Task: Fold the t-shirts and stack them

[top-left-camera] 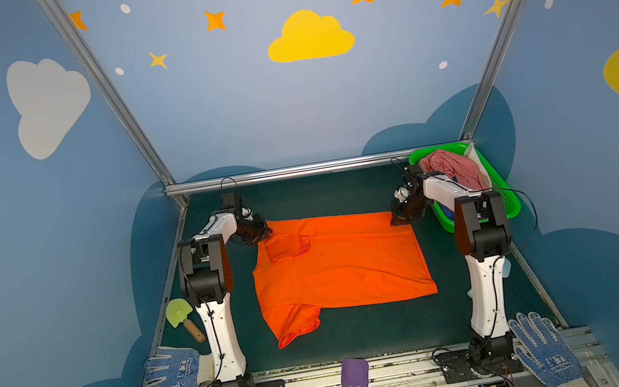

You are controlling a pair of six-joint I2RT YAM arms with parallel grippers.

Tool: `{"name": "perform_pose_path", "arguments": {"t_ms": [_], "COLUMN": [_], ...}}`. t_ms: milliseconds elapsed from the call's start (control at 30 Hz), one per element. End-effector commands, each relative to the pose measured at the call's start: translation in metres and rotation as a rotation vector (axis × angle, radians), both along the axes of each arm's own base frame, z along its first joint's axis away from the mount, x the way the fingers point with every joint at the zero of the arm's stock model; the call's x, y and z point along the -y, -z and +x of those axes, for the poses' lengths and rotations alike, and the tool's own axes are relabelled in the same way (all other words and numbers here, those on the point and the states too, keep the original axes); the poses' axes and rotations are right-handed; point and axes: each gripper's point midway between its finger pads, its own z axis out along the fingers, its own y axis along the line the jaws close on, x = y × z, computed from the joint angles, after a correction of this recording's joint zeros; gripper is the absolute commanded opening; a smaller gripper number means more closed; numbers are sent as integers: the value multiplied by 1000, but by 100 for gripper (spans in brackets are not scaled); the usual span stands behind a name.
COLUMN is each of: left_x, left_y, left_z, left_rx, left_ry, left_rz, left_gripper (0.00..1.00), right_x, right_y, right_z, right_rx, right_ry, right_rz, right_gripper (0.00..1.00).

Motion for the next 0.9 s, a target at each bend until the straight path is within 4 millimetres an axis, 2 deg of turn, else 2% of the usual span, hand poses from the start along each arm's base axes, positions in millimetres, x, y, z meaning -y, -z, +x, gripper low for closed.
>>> {"name": "perform_pose_path", "arguments": {"t_ms": [0,200,400,633,867], "left_x": [-9,-14,-16,-16,-18], "left_y": [23,30,27,35,29], "left_z": [1,13,29,42,51], "left_rx": [-41,-43,-33,-43,-29], "left_ry": [-24,-43,-44,-50,-58], "left_rz": [3,-36,-36,-44,-46], "left_gripper": [21,20,20,20,20], "right_x": [11,14,8,-3,-11], "right_y": [16,17,17,15,5], "right_z": [2,20,39,58,71], "right_rx": [-55,-62,-54,-29,4], "right_ry": [25,44,52,66,68], "right_rz": [-51,-53,-24,39,93], "right_gripper": [16,16,17,19,21]}}
